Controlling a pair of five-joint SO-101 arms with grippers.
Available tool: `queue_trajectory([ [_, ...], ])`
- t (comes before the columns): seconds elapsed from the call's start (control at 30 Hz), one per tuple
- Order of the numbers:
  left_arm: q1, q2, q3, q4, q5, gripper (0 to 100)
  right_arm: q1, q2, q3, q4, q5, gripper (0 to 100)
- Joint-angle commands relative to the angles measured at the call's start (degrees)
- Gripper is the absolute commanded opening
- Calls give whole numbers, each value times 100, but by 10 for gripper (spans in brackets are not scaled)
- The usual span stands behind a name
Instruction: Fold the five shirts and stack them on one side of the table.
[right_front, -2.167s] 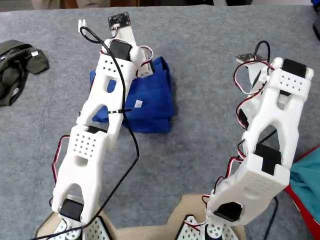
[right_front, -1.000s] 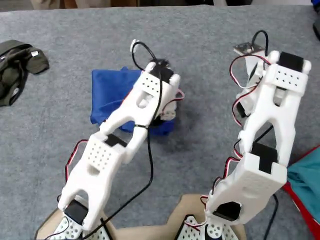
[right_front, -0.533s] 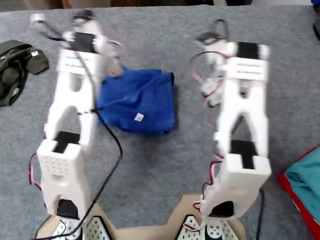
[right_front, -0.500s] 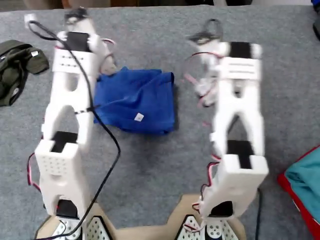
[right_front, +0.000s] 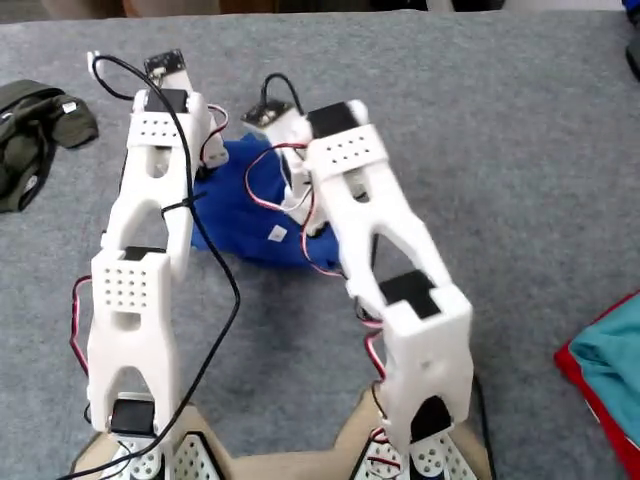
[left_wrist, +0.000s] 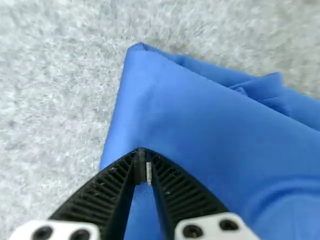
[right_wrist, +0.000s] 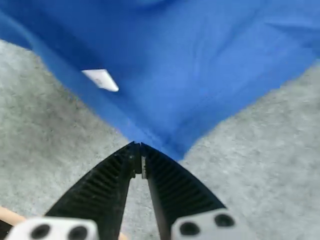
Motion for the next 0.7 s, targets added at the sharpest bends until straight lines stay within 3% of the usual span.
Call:
queue_trajectory([
  [0.0,9,180,-281,-369,-35,19,-171,514,-277,-229,-62,5],
  [0.2,9,646,-281,-747,-527,19,-198,1314,-286,-343,-97,5],
  [0.5,-624,708,-607,-580,-923,19,127,1420,-233,53,211,5],
  [0.67,-615,699,-651,-255,-1354,21,356,1358,-444,97,281,5],
])
